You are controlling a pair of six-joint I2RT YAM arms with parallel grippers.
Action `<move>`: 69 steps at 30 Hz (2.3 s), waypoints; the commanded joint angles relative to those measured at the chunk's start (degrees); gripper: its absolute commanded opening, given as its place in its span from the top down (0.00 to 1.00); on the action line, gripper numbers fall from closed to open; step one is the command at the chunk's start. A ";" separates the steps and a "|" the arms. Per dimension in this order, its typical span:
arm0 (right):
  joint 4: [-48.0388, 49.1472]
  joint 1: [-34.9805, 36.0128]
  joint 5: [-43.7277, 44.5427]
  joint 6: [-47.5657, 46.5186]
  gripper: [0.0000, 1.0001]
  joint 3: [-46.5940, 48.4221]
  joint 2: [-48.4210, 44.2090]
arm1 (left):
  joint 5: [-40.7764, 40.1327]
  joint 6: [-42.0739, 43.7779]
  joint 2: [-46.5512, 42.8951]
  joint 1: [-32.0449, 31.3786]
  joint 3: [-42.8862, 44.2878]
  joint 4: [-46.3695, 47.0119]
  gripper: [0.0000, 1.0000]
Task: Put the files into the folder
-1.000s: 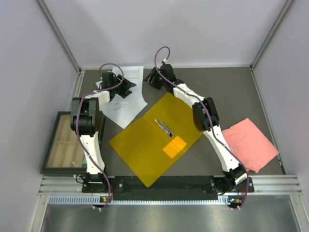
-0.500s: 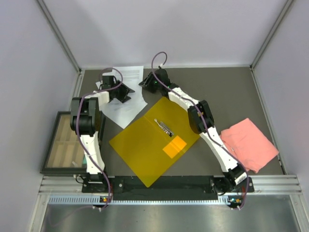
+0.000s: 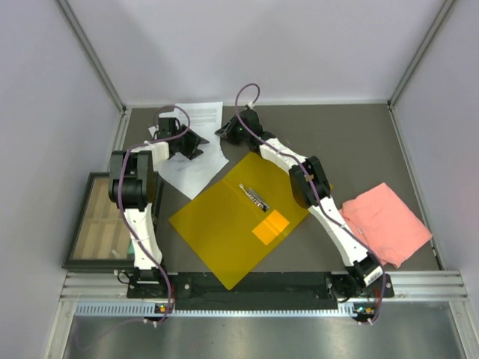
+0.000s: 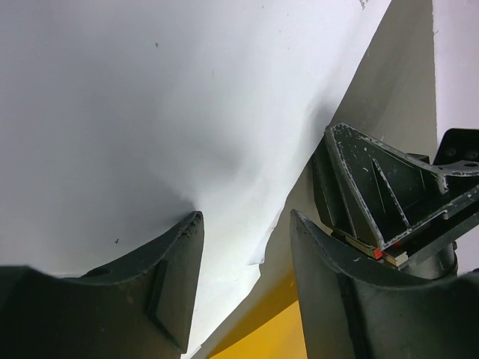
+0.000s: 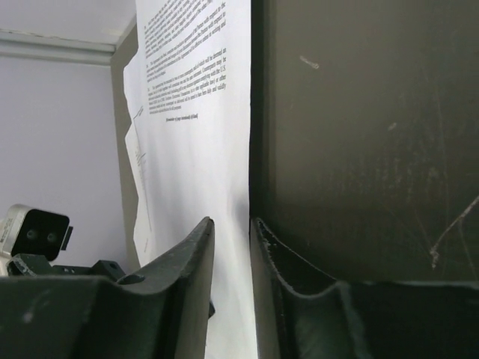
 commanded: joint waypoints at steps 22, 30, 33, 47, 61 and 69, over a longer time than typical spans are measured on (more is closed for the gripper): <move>1.20 1.35 -3.03 -7.30 1.00 -2.71 -16.95 | -2.62 14.89 -27.77 -0.50 -0.11 -12.37 0.29; -0.38 0.39 -12.16 -8.09 1.00 -30.65 -42.78 | 2.64 18.50 -42.38 -0.76 -11.27 -15.20 0.27; -4.07 -2.42 -20.07 -11.15 1.00 -41.72 -50.26 | 5.10 18.50 -45.55 -1.99 -16.19 -15.02 0.27; -33.69 -16.14 -16.78 -51.22 1.00 -71.64 -73.38 | -1.13 18.24 -45.11 -23.96 -31.91 -10.28 0.27; -38.18 -16.40 2.49 -62.76 1.00 -63.91 -68.74 | -5.34 12.88 -46.26 -26.96 -42.83 -4.39 0.27; -36.52 -16.58 3.03 -66.71 1.00 -66.36 -68.73 | -6.23 12.43 -47.66 -26.96 -46.44 -4.56 0.27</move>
